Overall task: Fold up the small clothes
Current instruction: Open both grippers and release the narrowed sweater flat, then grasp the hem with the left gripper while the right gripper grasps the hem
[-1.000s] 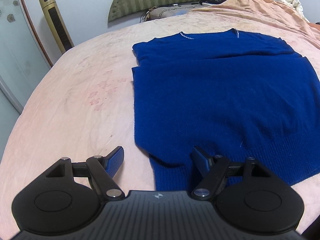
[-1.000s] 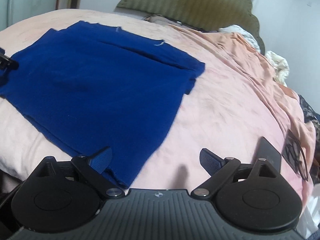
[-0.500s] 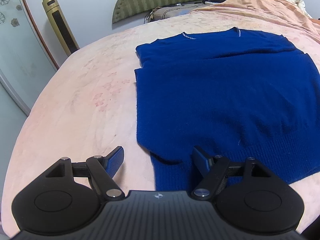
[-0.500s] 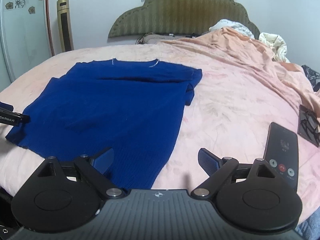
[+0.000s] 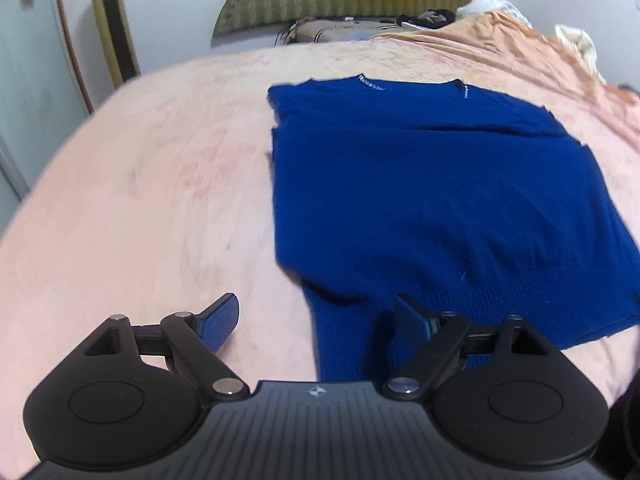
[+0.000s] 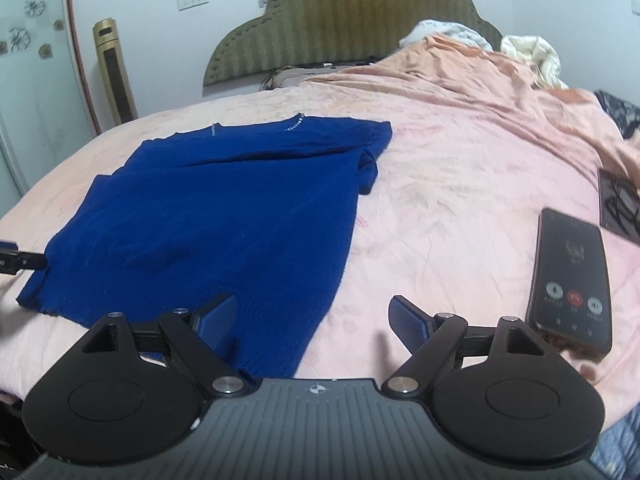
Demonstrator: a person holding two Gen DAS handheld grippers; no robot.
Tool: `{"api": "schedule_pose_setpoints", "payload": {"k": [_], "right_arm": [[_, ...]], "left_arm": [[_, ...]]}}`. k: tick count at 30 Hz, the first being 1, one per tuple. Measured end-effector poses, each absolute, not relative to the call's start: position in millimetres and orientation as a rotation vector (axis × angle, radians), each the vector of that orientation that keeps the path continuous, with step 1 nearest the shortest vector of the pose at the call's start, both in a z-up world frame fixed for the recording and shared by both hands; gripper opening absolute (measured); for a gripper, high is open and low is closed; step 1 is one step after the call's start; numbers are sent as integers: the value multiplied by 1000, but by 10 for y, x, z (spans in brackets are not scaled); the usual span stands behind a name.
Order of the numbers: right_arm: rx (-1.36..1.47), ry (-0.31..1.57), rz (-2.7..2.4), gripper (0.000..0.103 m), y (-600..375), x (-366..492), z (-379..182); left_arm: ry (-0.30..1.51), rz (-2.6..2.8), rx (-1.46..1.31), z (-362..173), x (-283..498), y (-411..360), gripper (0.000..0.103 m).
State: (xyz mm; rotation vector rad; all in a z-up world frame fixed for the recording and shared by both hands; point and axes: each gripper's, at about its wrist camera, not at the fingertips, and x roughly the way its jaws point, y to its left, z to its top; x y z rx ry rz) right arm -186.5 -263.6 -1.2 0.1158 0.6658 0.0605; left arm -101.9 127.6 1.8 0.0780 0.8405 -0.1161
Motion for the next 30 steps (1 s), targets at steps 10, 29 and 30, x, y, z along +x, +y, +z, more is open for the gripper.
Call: {"api": "schedule_pose_setpoints", "payload": {"k": [10, 29, 30], "right_arm": [[168, 722, 70, 77, -2635, -1846, -142], [317, 727, 139, 11, -2529, -1740, -227], [321, 720, 144, 11, -2533, -1747, -206]], "left_arm": [[866, -248, -145, -112, -924, 1468, 85], [864, -346, -224, -204, -820, 1420, 11], [854, -343, -238, -170, -843, 1443, 11]]}}
